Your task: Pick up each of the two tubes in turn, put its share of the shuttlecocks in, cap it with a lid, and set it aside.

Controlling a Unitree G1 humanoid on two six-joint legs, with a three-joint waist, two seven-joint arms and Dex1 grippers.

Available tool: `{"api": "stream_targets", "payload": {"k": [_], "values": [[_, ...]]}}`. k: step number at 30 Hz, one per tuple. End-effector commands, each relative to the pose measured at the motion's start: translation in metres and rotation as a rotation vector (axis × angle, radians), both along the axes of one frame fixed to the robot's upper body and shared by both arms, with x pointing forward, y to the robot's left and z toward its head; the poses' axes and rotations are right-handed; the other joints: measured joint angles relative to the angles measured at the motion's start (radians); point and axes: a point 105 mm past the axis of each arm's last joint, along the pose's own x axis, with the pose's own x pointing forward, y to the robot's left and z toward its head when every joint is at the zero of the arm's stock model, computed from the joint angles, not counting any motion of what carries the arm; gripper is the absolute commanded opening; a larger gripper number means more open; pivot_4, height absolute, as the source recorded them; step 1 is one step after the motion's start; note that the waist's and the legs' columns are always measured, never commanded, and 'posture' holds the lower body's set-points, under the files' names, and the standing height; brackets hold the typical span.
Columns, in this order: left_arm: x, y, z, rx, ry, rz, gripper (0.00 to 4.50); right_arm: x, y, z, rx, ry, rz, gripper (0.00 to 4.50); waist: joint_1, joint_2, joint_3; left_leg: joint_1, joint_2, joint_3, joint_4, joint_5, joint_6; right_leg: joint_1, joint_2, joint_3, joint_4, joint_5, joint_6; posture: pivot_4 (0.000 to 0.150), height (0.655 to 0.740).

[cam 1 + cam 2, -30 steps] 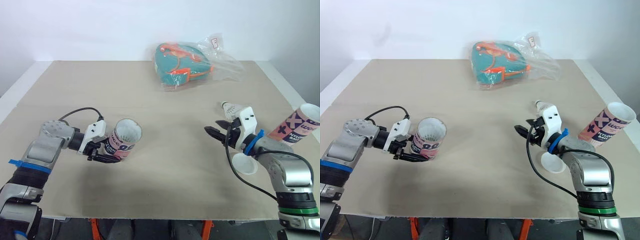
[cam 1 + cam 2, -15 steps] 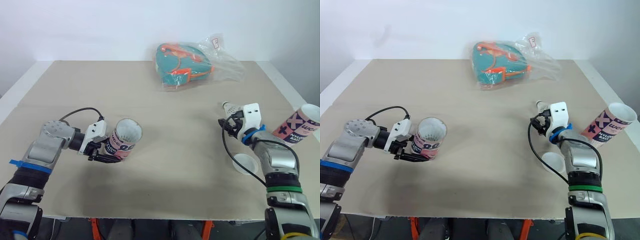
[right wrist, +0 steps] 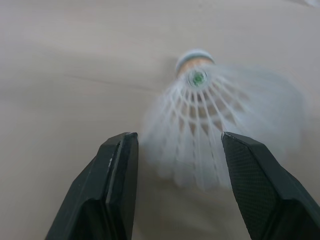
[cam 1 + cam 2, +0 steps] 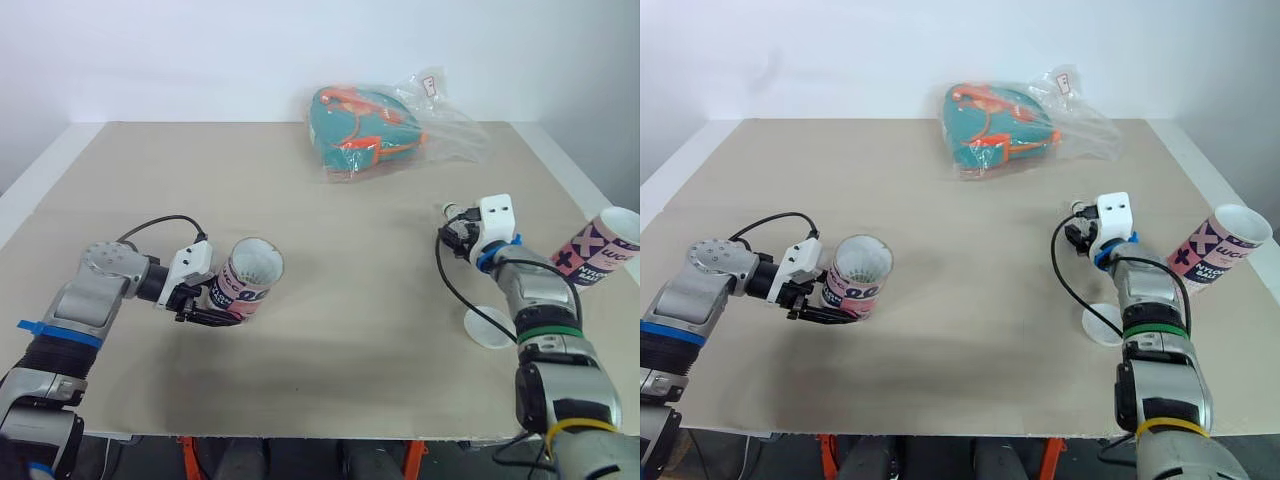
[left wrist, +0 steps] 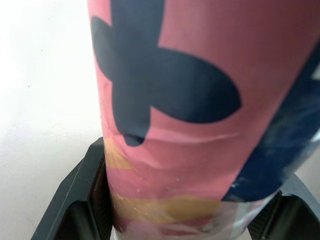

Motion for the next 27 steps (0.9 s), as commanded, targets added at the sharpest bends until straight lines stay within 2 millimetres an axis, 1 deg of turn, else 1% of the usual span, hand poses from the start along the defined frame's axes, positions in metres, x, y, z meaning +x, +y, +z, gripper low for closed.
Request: {"api": "stream_targets", "payload": {"k": [1,2,3,5,6,8,9,10,13,15,17,20,21,22,23,24,25,26,27], "values": [[-0.009,-0.007,-0.019,0.034,0.07,-0.036,2.78,0.008,0.0,0.013,-0.037,-0.045,-0.018,2.89,0.0,0.0,0.0,0.0,0.0,0.0,0.0,0.0,0.0,0.0,0.0,0.0,0.0,0.0,-0.001,0.15,0.7387],[-0.009,-0.007,-0.019,0.035,0.07,-0.036,2.78,0.01,0.001,0.014,-0.056,-0.048,-0.023,2.89,0.0,0.0,0.0,0.0,0.0,0.0,0.0,0.0,0.0,0.0,0.0,0.0,0.0,0.002,-0.004,0.15,0.7387],[-0.01,-0.007,-0.019,0.035,0.07,-0.036,2.78,0.01,0.001,0.013,-0.067,-0.047,-0.027,2.89,0.0,0.0,0.0,0.0,0.0,0.0,0.0,0.0,0.0,0.0,0.0,0.0,0.0,0.002,-0.004,0.15,0.7387],[-0.01,-0.007,-0.019,0.033,0.07,-0.033,2.78,0.011,0.0,0.012,-0.077,-0.048,-0.04,2.37,-0.001,0.0,0.0,0.0,0.0,0.0,0.0,0.0,0.0,0.0,0.0,0.0,0.0,0.002,-0.004,0.15,0.7387],[-0.01,-0.007,-0.019,0.033,0.069,-0.032,2.78,0.011,-0.002,0.011,-0.078,-0.047,-0.049,2.02,-0.001,0.0,0.0,0.0,0.0,0.0,0.0,0.0,0.0,0.0,0.0,0.0,0.0,0.002,-0.004,0.15,0.7387],[-0.01,-0.007,-0.018,0.033,0.07,-0.03,2.78,0.01,-0.003,0.012,-0.069,-0.056,-0.055,1.02,-0.001,0.0,0.0,0.0,0.0,0.0,0.0,0.0,0.0,0.0,0.0,0.0,0.0,0.002,-0.004,0.15,0.7387],[-0.01,-0.007,-0.018,0.032,0.07,-0.028,2.78,0.01,-0.003,0.012,-0.062,-0.063,-0.048,0.45,-0.001,0.0,0.0,0.0,0.0,0.0,0.0,0.0,0.0,0.0,0.0,0.0,0.0,0.002,-0.004,0.15,0.7387],[-0.01,-0.007,-0.018,0.032,0.07,-0.026,2.78,0.01,-0.002,0.012,-0.062,-0.064,-0.044,0.05,-0.001,0.0,0.0,0.0,0.0,0.0,0.0,0.0,0.0,0.0,0.0,0.0,0.0,0.002,-0.004,0.15,0.7387],[-0.011,-0.007,-0.018,0.031,0.072,-0.023,2.78,0.008,-0.002,0.012,-0.058,-0.074,-0.03,0.05,-0.001,0.0,0.0,0.0,0.0,0.0,-0.001,0.0,0.0,0.0,0.0,0.0,0.0,0.002,-0.004,0.15,0.7387],[-0.011,-0.007,-0.018,0.03,0.072,-0.021,2.78,0.008,-0.001,0.017,-0.045,-0.094,-0.018,0.05,-0.001,0.0,0.0,0.0,0.0,0.0,-0.001,0.0,0.0,0.0,0.0,0.0,0.0,0.002,-0.004,0.15,0.7387],[-0.011,-0.007,-0.017,0.029,0.073,-0.02,2.78,0.006,0.008,0.03,-0.003,-0.147,0.045,0.05,-0.001,0.0,0.0,0.0,0.0,0.0,-0.001,0.0,0.0,0.0,0.0,0.0,0.0,0.002,-0.004,0.15,0.7387],[-0.011,-0.006,-0.017,0.03,0.073,-0.02,2.78,-0.001,0.025,0.052,-0.007,-0.225,0.158,0.05,-0.002,0.001,0.0,0.0,0.0,0.0,-0.001,0.0,0.0,0.0,0.0,0.0,0.0,0.002,-0.004,0.15,0.7387],[-0.011,-0.006,-0.017,0.03,0.074,-0.02,2.78,-0.011,0.046,0.07,0.023,-0.272,0.283,0.05,-0.001,0.001,0.0,0.0,0.0,0.0,-0.001,0.0,0.0,0.0,0.0,0.0,0.0,0.002,-0.004,0.15,0.7387],[-0.011,-0.007,-0.017,0.029,0.074,-0.02,2.78,-0.02,0.062,0.082,0.045,-0.3,0.381,0.05,-0.001,0.001,0.0,0.0,0.0,0.0,-0.001,0.0,0.0,0.0,0.0,0.0,0.0,0.002,-0.004,0.15,0.7387],[-0.011,-0.007,-0.017,0.029,0.075,-0.02,2.78,-0.046,0.094,0.101,0.047,-0.34,0.591,0.05,0.0,0.002,0.001,0.0,0.0,-0.001,-0.002,0.0,0.0,0.0,0.0,0.0,0.0,0.002,-0.004,0.15,0.7387],[-0.011,-0.007,-0.017,0.029,0.075,-0.021,2.78,-0.077,0.124,0.111,0.032,-0.353,0.795,0.05,0.003,0.006,0.002,-0.001,0.0,-0.001,-0.002,0.0,0.0,-0.001,0.0,0.0,0.0,0.002,-0.004,0.15,0.7387],[-0.011,-0.007,-0.017,0.029,0.075,-0.021,2.78,-0.106,0.145,0.114,0.006,-0.34,0.959,0.05,0.002,0.006,0.001,-0.002,-0.001,-0.002,-0.002,0.0,0.0,-0.001,0.0,0.0,0.0,0.001,-0.004,0.15,0.7387],[-0.01,-0.007,-0.017,0.028,0.075,-0.021,2.78,-0.126,0.157,0.114,-0.019,-0.325,1.062,0.05,0.004,0.007,0.002,-0.001,0.0,-0.002,-0.003,-0.001,0.001,-0.001,0.0,0.0,0.0,0.001,-0.005,0.15,0.7387],[-0.01,-0.008,-0.017,0.027,0.075,-0.021,2.78,-0.137,0.164,0.115,-0.035,-0.316,1.117,0.05,0.005,0.007,0.001,-0.002,-0.001,-0.003,-0.003,-0.001,0.001,-0.001,0.0,-0.001,0.0,0.0,-0.005,0.15,0.7387]]}}
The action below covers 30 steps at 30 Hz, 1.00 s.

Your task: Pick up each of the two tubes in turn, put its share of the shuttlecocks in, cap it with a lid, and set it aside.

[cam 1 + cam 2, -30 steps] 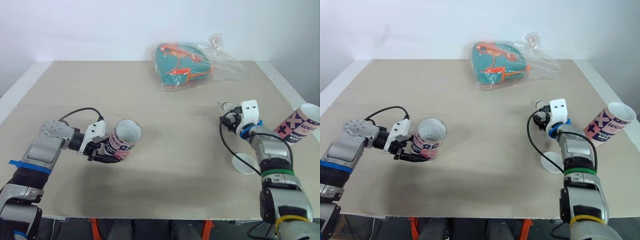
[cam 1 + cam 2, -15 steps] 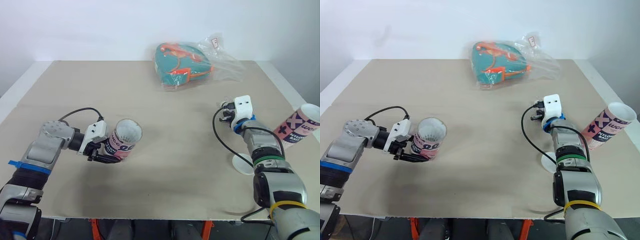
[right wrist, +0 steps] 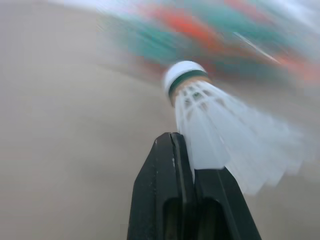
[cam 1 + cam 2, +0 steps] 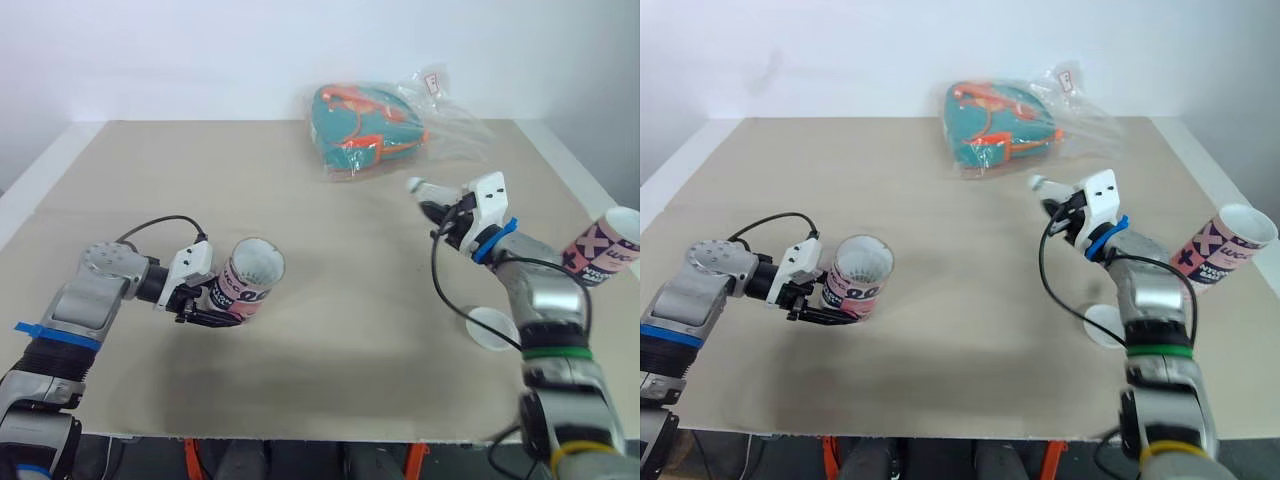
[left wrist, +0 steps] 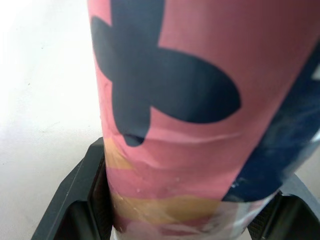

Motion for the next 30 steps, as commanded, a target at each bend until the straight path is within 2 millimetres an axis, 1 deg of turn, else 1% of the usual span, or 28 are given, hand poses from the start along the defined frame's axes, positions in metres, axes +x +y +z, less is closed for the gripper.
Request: {"api": "stream_targets", "payload": {"k": [1,2,4,6,9,12,15,18,23,26,27,28,30], "values": [[-0.008,-0.006,-0.018,0.02,0.071,-0.027,2.78,-0.063,0.051,0.024,-0.091,-0.07,0.352,0.05,0.0,-0.001,-0.001,0.001,0.0,-0.001,0.0,0.0,0.0,0.001,0.0,0.0,0.0,-0.002,0.0,0.15,0.7387],[-0.008,-0.006,-0.018,0.02,0.071,-0.027,2.78,-0.067,0.057,0.026,-0.105,-0.073,0.38,0.05,0.0,-0.002,-0.001,0.001,0.0,-0.002,0.0,0.0,0.0,0.002,0.001,-0.002,0.0,-0.004,0.003,0.15,0.7387],[-0.008,-0.006,-0.019,0.019,0.071,-0.027,2.78,-0.077,0.07,0.026,-0.161,-0.089,0.442,0.05,0.0,-0.003,-0.001,0.002,0.001,-0.002,0.001,0.0,0.0,0.002,0.001,-0.002,0.0,-0.004,0.003,0.15,0.7387],[-0.007,-0.007,-0.019,0.018,0.072,-0.027,2.78,-0.082,0.08,0.024,-0.224,-0.107,0.487,0.05,0.0,-0.003,-0.001,0.001,0.001,-0.001,0.003,0.0,0.0,0.002,0.0,-0.001,0.0,-0.005,0.0,0.15,0.7387],[-0.007,-0.007,-0.019,0.019,0.072,-0.028,2.78,-0.078,0.092,0.02,-0.326,-0.141,0.506,0.05,-0.001,-0.003,-0.001,0.001,0.001,0.001,0.004,0.0,0.0,0.001,0.0,0.0,0.0,-0.004,0.0,0.15,0.7387],[-0.006,-0.007,-0.019,0.019,0.071,-0.03,2.78,-0.074,0.108,0.015,-0.455,-0.186,0.562,0.05,0.0,-0.003,-0.001,0.001,0.001,0.001,0.004,0.0,0.0,0.0,0.0,0.0,0.0,-0.004,0.0,0.15,0.7387],[-0.005,-0.007,-0.019,0.02,0.069,-0.031,2.78,-0.071,0.116,0.017,-0.486,-0.214,0.598,0.05,0.002,-0.003,-0.001,0.0,0.001,0.0,0.003,0.0,0.0,0.0,0.0,-0.001,0.0,-0.003,0.003,0.15,0.7387],[-0.005,-0.008,-0.019,0.017,0.07,-0.033,2.78,-0.071,0.122,0.017,-0.51,-0.228,0.632,0.05,0.002,-0.003,-0.001,0.0,0.0,0.0,0.003,0.0,0.0,0.0,0.0,-0.001,0.0,-0.003,0.003,0.15,0.7387],[-0.005,-0.008,-0.02,0.015,0.07,-0.028,2.78,-0.078,0.132,0.017,-0.527,-0.213,0.725,0.05,0.002,-0.003,-0.001,0.0,0.001,0.0,0.003,0.0,0.0,0.0,0.0,-0.001,0.0,-0.003,0.003,0.15,0.7387],[-0.005,-0.008,-0.022,0.012,0.072,-0.023,2.78,-0.075,0.135,0.017,-0.534,-0.196,0.728,0.98,0.002,-0.003,-0.001,0.0,0.001,-0.001,0.004,0.0,0.0,0.0,0.0,-0.001,0.0,-0.003,0.004,0.15,0.7387],[-0.006,-0.008,-0.022,0.011,0.073,-0.024,2.78,-0.076,0.136,0.018,-0.528,-0.188,0.736,1.13,0.002,-0.003,-0.001,0.0,0.001,0.0,0.004,0.0,0.0,0.0,0.0,-0.001,0.0,-0.003,0.004,0.15,0.7387],[-0.006,-0.008,-0.023,0.011,0.073,-0.024,2.78,-0.076,0.137,0.019,-0.524,-0.184,0.743,1.13,0.003,-0.003,-0.001,0.0,0.001,0.0,0.004,0.0,0.0,0.0,0.0,-0.001,0.0,-0.003,0.004,0.15,0.7387],[-0.007,-0.008,-0.023,0.009,0.074,-0.023,2.78,-0.077,0.139,0.023,-0.503,-0.178,0.752,1.6,0.003,-0.003,-0.001,0.0,0.001,0.0,0.004,0.0,0.0,0.0,0.0,-0.001,0.0,-0.003,0.004,0.15,0.7387]]}}
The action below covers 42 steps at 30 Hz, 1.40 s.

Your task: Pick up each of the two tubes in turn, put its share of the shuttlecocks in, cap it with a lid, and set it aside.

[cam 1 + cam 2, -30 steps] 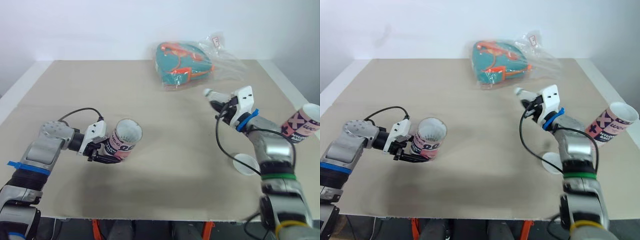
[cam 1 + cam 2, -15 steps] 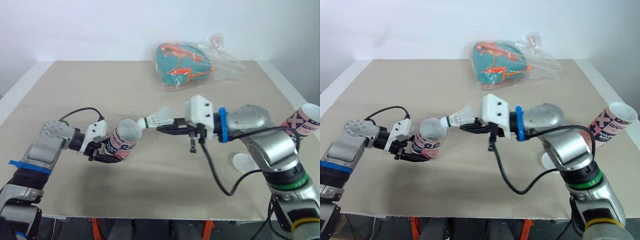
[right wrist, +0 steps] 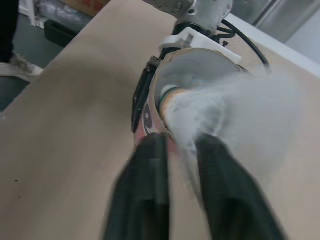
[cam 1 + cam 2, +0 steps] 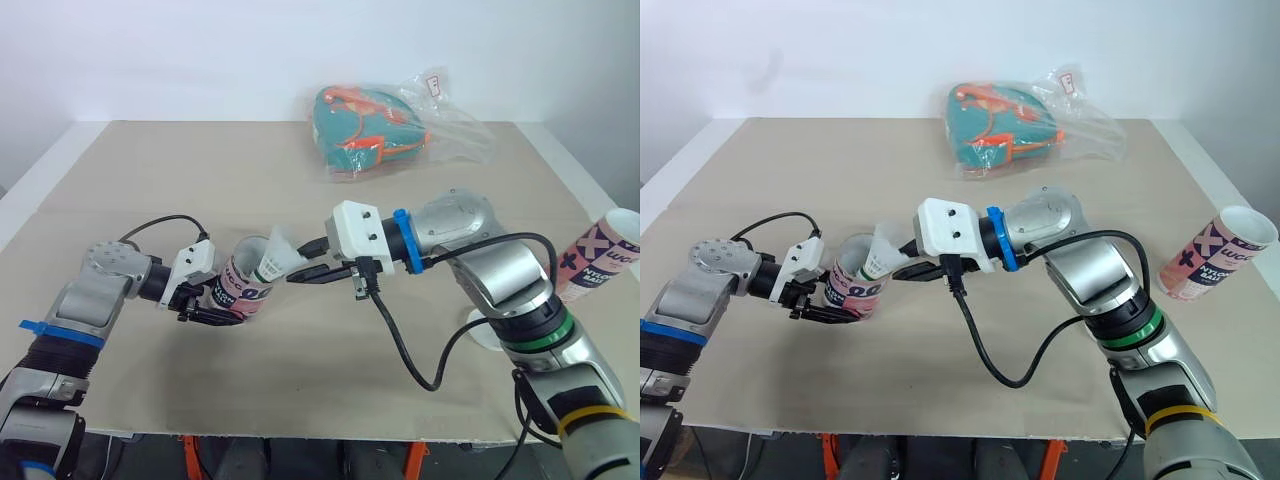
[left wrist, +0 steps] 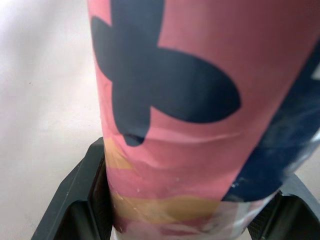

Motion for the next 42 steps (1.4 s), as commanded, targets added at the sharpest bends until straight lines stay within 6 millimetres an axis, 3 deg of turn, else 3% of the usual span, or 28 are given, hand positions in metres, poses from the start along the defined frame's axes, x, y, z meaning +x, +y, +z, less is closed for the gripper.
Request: {"api": "stream_targets", "payload": {"k": [1,8,12,17,19,22,28,37,42], "values": [[-0.01,-0.008,-0.022,0.019,0.071,-0.031,2.78,-0.004,0.004,0.018,0.035,-0.009,0.032,1.67,0.0,0.0,0.0,0.0,0.0,0.0,0.0,0.0,0.0,0.0,0.0,0.0,0.0,0.0,0.0,0.15,0.7387],[-0.01,-0.007,-0.022,0.017,0.072,-0.03,2.78,-0.008,-0.007,0.037,0.133,0.053,0.026,1.67,0.0,0.0,0.0,0.0,0.0,-0.001,0.0,0.0,0.0,0.0,0.0,-0.001,0.0,0.0,0.0,0.15,0.7387],[-0.008,-0.01,-0.02,0.012,0.065,-0.038,2.78,-0.006,-0.026,0.051,0.243,0.135,-0.022,1.67,0.001,0.0,0.0,0.0,0.0,-0.002,0.0,0.0,0.0,0.001,0.0,-0.001,0.0,0.0,-0.001,0.15,0.7387],[-0.006,-0.017,-0.014,-0.019,0.057,-0.055,2.78,-0.003,-0.043,0.053,0.301,0.162,-0.104,1.67,0.003,0.0,0.0,0.0,0.0,-0.002,0.0,0.0,0.0,0.001,0.0,-0.002,0.0,0.0,-0.001,0.15,0.7387],[-0.006,-0.024,-0.008,-0.048,0.055,-0.073,2.78,-0.004,-0.052,0.048,0.307,0.185,-0.138,1.29,0.005,0.0,0.0,0.0,-0.001,-0.003,0.0,0.0,0.0,0.001,0.0,-0.002,0.0,0.0,-0.001,0.15,0.7387],[-0.006,-0.033,-0.001,-0.082,0.059,-0.103,2.78,-0.011,-0.059,0.041,0.294,0.213,-0.137,0.04,0.007,0.0,0.0,-0.002,-0.002,-0.003,0.001,0.0,0.0,0.002,-0.002,-0.001,0.0,-0.001,0.0,0.15,0.7387],[-0.004,-0.05,0.01,-0.117,0.064,-0.162,2.78,-0.014,-0.059,0.039,0.275,0.219,-0.135,0.04,-0.003,-0.006,0.004,-0.003,-0.001,-0.003,0.001,0.0,0.0,0.0,0.0,-0.001,0.0,0.0,0.0,0.15,0.7387],[-0.002,-0.06,-0.005,-0.015,0.076,-0.259,2.78,-0.007,-0.04,0.04,0.158,0.174,-0.103,0.04,-0.023,-0.006,0.005,-0.003,0.002,-0.004,-0.003,0.0,0.0,-0.003,0.005,-0.001,0.001,-0.001,-0.005,0.15,0.7387],[0.0,-0.061,-0.007,-0.005,0.08,-0.273,2.78,-0.007,-0.027,0.026,0.004,0.169,-0.046,0.04,-0.025,-0.006,0.005,-0.003,0.002,-0.004,-0.003,0.0,0.0,-0.003,0.005,-0.001,0.001,-0.002,-0.005,0.15,0.7387]]}}
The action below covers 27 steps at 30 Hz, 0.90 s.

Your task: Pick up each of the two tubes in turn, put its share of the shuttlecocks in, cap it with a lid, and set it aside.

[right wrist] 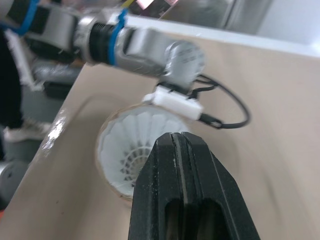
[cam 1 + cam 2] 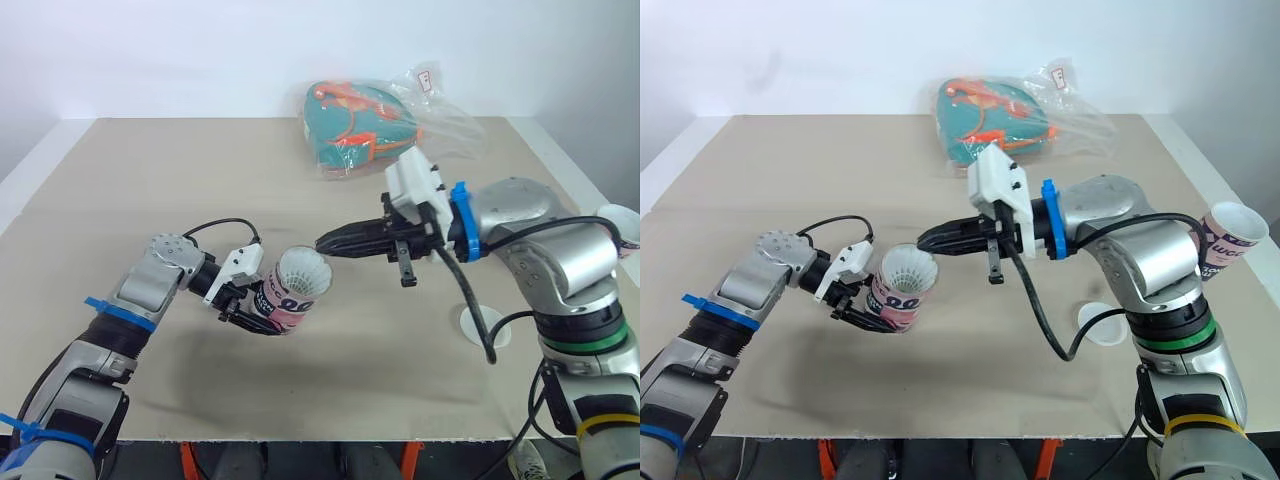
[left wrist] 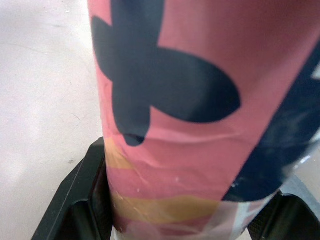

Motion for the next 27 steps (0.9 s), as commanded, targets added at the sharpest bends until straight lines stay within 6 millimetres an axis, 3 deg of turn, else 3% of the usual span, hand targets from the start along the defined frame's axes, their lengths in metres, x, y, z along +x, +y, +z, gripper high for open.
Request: {"api": "stream_targets", "payload": {"k": [1,7,14,24,27], "values": [[0.0,0.0,-0.008,0.033,0.01,-0.009,2.78,-0.001,0.005,-0.008,-0.122,-0.034,0.055,0.04,0.0,0.0,0.0,0.0,0.0,0.0,0.0,0.0,0.0,0.0,0.0,0.0,0.0,0.0,0.0,0.15,0.7387],[0.0,-0.001,-0.008,0.029,0.012,-0.01,2.78,0.006,0.009,-0.037,-0.329,0.017,0.108,0.04,-0.002,0.001,-0.001,0.002,0.0,0.0,0.001,0.0,0.0,0.002,0.0,0.0,0.0,0.0,0.001,0.15,0.7387],[0.001,-0.002,-0.009,0.023,0.01,-0.001,2.78,0.021,0.035,-0.045,-0.445,0.04,0.137,0.04,-0.002,0.002,-0.002,0.004,0.002,0.0,0.001,0.001,0.0,0.002,0.001,-0.001,0.002,0.001,-0.001,0.15,0.7387],[0.0,-0.003,-0.007,-0.011,0.007,0.046,2.78,0.008,0.079,-0.055,-0.467,0.136,0.28,0.04,-0.004,0.002,-0.002,0.004,0.003,-0.002,0.001,0.001,0.0,0.002,0.003,-0.002,0.003,0.002,-0.002,0.15,0.7387],[-0.001,-0.003,-0.007,-0.017,0.005,0.056,2.78,0.001,0.083,-0.064,-0.458,0.17,0.303,0.04,-0.004,0.002,-0.003,0.006,0.005,-0.002,0.001,0.001,0.0,0.003,0.005,-0.002,0.003,0.002,-0.004,0.15,0.7387]]}}
